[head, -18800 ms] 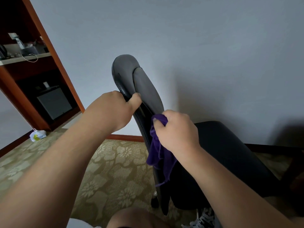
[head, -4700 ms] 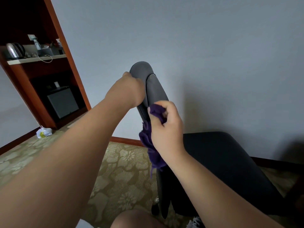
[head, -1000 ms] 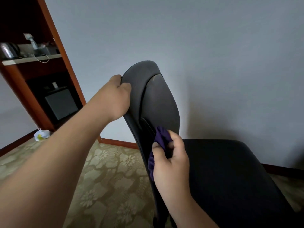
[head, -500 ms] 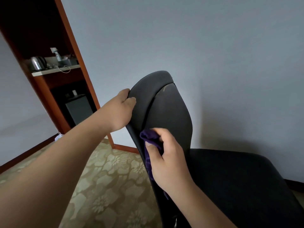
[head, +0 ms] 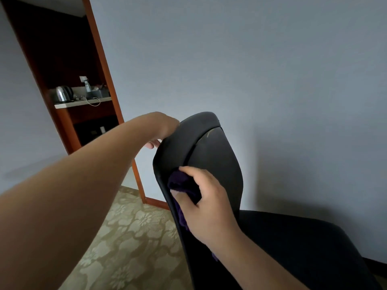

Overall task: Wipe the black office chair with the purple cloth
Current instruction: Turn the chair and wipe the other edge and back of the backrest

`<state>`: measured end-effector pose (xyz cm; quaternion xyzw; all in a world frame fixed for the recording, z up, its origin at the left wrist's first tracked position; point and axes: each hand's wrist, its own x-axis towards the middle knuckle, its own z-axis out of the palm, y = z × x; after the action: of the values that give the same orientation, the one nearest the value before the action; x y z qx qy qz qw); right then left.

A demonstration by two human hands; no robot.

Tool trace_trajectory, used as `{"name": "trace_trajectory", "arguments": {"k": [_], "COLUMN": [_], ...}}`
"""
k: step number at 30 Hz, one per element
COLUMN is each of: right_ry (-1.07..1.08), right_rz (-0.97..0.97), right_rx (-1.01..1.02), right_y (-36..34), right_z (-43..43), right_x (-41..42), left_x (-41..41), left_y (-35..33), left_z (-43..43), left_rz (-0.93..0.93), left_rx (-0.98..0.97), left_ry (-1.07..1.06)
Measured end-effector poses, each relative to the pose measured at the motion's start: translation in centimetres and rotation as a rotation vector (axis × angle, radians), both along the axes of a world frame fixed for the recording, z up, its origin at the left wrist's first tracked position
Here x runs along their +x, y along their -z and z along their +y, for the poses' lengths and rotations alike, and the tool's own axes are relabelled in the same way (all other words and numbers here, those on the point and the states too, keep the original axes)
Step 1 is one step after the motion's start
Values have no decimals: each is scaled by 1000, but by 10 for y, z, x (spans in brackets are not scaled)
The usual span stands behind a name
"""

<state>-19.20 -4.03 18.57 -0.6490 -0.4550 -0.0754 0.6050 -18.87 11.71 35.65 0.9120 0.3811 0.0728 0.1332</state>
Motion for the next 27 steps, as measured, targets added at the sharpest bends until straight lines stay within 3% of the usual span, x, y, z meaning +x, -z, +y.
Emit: {"name": "trace_trajectory", "arguments": {"k": [4, 21, 27], "right_ry": [88, 260, 157], "right_rz": [-127, -110, -117], "right_rx": [-9, -386, -268], "right_y": [-4, -60, -47], "right_z": [5, 89, 77], "right_x": [6, 140, 137], "left_x": [28, 29, 26], "left_y": [20, 33, 31], "left_z": [2, 24, 20], "left_rz": [25, 153, 197], "left_rx": [72, 289, 360], "left_ry": [28, 119, 164]}}
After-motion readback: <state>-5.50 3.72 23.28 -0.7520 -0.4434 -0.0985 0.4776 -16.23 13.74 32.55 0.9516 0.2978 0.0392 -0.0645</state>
